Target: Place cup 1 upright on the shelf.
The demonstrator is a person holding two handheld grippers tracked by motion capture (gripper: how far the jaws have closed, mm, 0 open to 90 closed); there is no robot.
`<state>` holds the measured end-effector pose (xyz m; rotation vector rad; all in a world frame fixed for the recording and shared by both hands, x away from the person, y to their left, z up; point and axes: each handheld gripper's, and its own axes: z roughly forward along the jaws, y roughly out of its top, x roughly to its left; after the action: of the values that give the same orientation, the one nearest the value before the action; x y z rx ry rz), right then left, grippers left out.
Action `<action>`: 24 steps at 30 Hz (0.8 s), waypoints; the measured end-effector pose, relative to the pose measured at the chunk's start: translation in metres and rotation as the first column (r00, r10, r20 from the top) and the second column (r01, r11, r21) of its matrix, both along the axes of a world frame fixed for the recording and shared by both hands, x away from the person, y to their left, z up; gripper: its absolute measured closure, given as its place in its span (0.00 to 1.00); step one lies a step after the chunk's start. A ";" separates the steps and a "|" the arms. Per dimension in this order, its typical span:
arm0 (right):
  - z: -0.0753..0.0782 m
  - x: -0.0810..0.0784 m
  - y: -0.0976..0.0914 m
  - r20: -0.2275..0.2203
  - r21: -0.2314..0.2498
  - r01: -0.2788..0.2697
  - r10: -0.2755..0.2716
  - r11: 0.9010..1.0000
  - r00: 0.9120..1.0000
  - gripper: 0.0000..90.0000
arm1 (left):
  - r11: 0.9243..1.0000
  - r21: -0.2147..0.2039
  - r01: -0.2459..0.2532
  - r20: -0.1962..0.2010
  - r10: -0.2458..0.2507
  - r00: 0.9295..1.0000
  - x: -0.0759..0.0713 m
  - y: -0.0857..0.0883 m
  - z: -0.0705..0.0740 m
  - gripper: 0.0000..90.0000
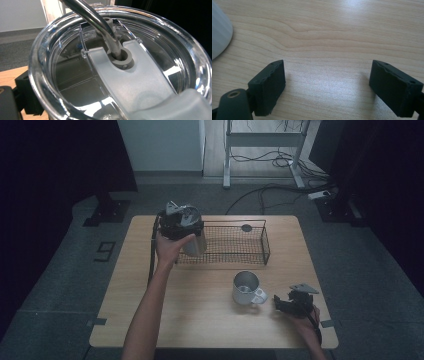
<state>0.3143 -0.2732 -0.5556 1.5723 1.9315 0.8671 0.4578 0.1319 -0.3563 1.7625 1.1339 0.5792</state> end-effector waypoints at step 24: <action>0.000 0.000 0.000 -0.001 0.002 -0.001 0.001 1.000 1.000 0.15 | 0.999 0.003 -0.039 -0.034 0.039 0.999 0.032 -0.004 -0.023 0.04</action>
<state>0.3142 -0.2733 -0.5555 1.5733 1.9324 0.8686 0.4896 0.1276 -0.3791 1.7618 1.1939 0.5766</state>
